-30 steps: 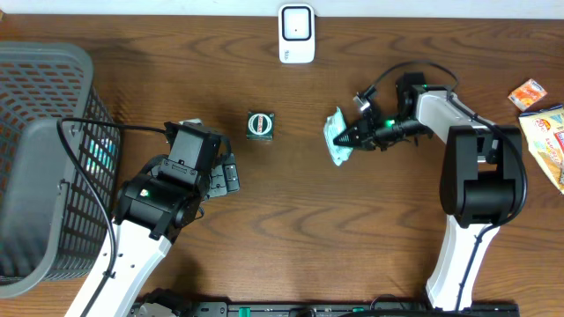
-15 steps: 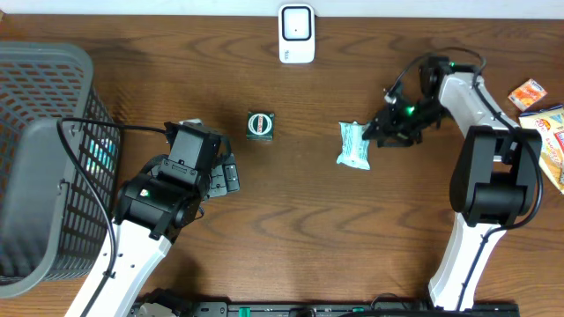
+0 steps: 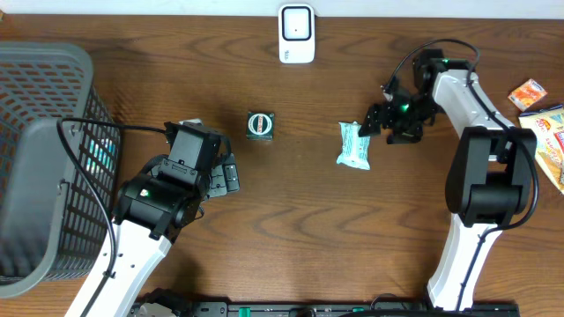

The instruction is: Scan the item barcode

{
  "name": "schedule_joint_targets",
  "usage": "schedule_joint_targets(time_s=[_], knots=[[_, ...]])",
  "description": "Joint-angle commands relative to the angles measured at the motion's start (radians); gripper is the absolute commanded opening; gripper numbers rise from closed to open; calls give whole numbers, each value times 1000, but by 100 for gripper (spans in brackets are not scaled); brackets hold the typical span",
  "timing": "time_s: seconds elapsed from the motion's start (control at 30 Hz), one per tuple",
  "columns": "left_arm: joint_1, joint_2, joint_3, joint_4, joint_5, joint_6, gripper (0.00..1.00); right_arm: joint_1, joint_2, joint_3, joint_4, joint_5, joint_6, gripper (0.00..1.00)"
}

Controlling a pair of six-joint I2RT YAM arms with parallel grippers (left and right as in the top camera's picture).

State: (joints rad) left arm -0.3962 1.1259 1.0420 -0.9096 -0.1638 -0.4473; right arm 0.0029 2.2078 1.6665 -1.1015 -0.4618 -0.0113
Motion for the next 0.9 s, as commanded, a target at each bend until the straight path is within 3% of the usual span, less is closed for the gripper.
schedule_joint_targets(time_s=[0.0,0.07,0.17,0.23,0.3,0.33,0.53,0.87], knots=[[3,4,4,-3,-17,2,98,28,-5,-39,31,11,7,82],[3,4,4,-3,-17,2,98,40,-5,-59,62,11,22,79],[3,4,4,-3,-17,2,98,63,-5,-85,98,6,41,63],[3,4,4,-3,-16,2,98,80,-5,-100,115,-4,41,30],[3,4,4,-3,-16,2,98,97,-5,-100,115,-8,41,4],[3,4,4,-3,-17,2,97,105,-5,-100,115,-14,41,1],[3,4,4,-3,-16,2,97,124,-5,-81,116,-168,29,1],[3,4,4,-3,-17,2,98,109,-79,-37,164,-573,-224,1]])
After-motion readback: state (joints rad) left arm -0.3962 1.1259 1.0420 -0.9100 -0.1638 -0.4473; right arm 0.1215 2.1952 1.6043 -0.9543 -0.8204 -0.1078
